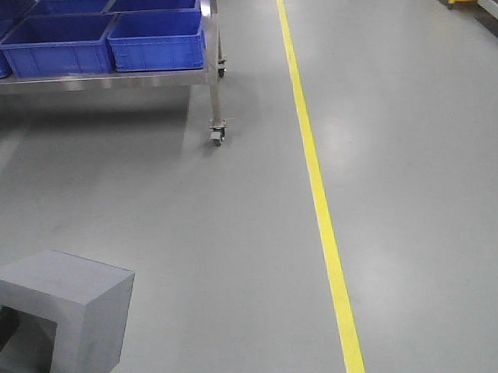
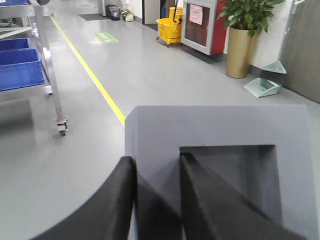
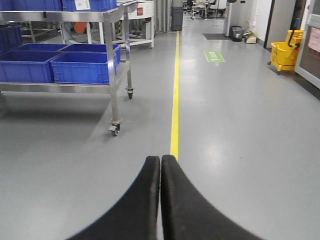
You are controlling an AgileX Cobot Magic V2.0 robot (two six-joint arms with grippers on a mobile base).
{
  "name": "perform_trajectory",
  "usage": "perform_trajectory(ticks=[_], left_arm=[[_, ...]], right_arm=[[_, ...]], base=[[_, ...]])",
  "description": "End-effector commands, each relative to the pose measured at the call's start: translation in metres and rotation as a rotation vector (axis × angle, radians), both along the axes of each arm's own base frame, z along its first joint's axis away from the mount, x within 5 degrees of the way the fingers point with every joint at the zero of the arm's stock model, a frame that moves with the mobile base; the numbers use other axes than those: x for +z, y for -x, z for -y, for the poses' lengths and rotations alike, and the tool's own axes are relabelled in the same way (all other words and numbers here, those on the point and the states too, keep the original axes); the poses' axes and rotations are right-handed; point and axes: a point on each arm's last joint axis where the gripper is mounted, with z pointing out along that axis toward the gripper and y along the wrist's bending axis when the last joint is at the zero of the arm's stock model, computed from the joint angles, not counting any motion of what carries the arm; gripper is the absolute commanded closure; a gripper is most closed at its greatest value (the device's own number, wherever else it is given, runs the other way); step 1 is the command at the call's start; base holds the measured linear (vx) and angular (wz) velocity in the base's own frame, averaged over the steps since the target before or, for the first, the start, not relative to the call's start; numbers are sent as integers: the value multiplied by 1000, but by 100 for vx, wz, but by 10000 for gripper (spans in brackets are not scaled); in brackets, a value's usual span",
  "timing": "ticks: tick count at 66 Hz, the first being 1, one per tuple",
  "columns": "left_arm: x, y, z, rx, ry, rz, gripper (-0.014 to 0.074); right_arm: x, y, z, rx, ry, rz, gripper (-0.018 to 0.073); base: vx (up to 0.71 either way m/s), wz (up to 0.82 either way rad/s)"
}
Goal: Sort gray base to blue bin
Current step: 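Drive the base away from the table holding the block in the left gripper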
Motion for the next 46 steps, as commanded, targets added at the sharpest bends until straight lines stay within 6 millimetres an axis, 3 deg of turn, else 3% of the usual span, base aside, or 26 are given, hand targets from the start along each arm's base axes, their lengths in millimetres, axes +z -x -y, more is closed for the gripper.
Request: perform_trajectory(ticks=[1, 46], left_arm=[[20, -1, 1, -9, 73, 117, 602], [20, -1, 1, -9, 73, 117, 602]], right_arm=[[2, 0, 0, 0, 11, 71, 568], [2, 0, 0, 0, 11, 71, 568]], base=[[38, 16], [36, 5]])
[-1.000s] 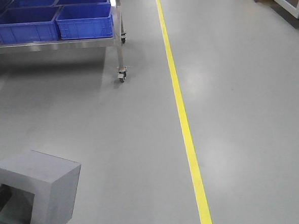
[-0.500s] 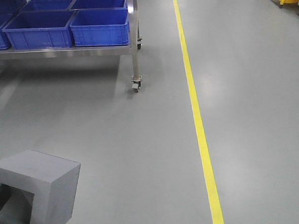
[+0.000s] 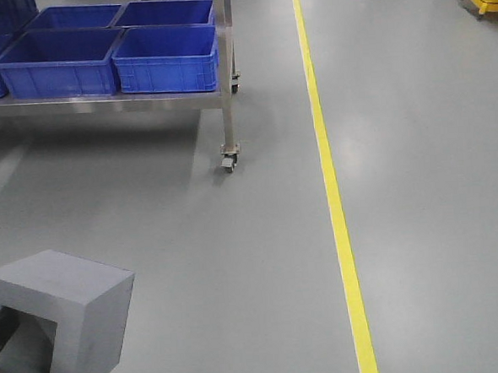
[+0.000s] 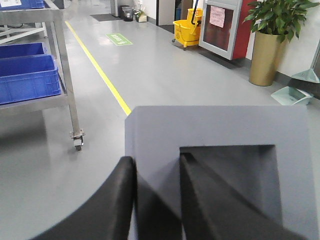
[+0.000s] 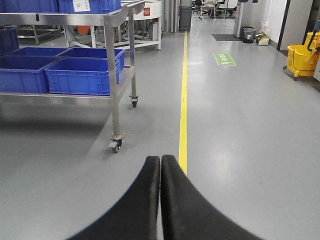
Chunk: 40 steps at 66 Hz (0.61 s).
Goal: Sort gray base to blue bin
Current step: 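Drive the base away from the table holding the block in the left gripper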
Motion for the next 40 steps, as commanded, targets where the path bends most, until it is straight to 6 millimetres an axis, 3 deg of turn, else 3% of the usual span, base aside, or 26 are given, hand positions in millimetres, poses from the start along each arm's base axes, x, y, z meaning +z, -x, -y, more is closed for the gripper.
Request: perform_trajectory(ticks=[1, 40], left_arm=[[20, -1, 1, -9, 73, 117, 602], [20, -1, 1, -9, 73, 117, 602]], right_arm=[[2, 0, 0, 0, 11, 71, 568], [2, 0, 0, 0, 11, 71, 568]], base=[[37, -6], [41, -6]])
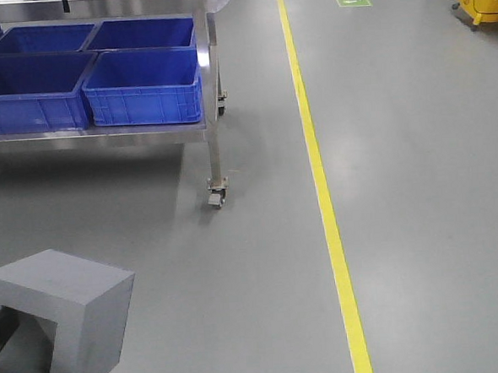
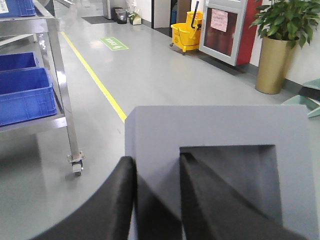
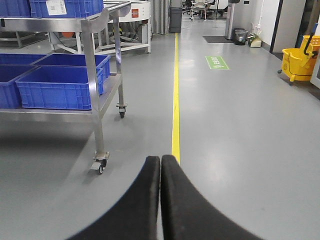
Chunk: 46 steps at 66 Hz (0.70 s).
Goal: Sort gray base to blue bin
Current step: 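Drive the base away from the table holding the block in the left gripper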
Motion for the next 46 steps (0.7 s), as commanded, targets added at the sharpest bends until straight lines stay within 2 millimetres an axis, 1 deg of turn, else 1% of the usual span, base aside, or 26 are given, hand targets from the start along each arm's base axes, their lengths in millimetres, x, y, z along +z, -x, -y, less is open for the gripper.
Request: perform_trajectory(ticks=[1, 46], left_arm=[[20, -1, 1, -9, 73, 117, 602], [20, -1, 1, -9, 73, 117, 602]], right_arm=[[2, 0, 0, 0, 11, 71, 568], [2, 0, 0, 0, 11, 71, 568]], base=[[43, 3], [42, 7]])
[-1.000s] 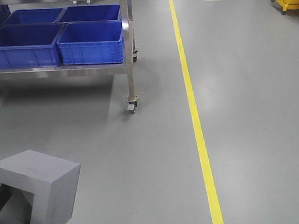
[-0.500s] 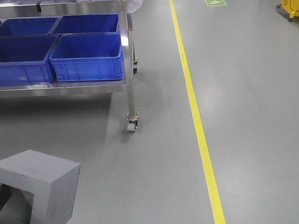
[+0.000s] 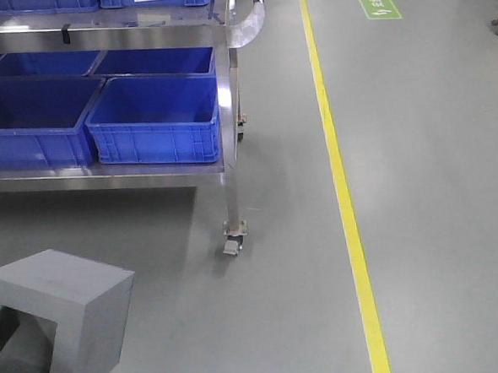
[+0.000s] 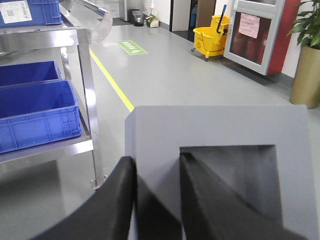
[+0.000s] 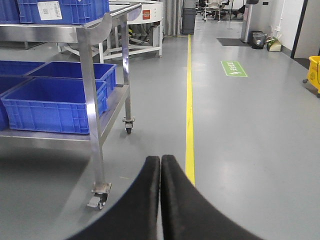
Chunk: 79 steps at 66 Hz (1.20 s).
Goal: Sort gray base to blue bin
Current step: 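Drive the base away from the table holding the block in the left gripper, then drive down the aisle between blue bin shelves carrying the block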
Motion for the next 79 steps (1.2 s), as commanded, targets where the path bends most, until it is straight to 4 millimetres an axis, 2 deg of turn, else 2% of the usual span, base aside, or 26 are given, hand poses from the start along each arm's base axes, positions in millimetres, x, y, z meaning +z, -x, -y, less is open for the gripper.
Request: perform_trajectory(ticks=[1, 36, 79], left_arm=[[20, -1, 1, -9, 73, 117, 602], [20, -1, 1, -9, 73, 117, 602], [20, -1, 1, -9, 73, 117, 602]], right_arm=[[2, 0, 0, 0, 11, 71, 568], [2, 0, 0, 0, 11, 71, 568], [2, 0, 0, 0, 11, 71, 568]], base=[[37, 5], [33, 19], [26, 84]])
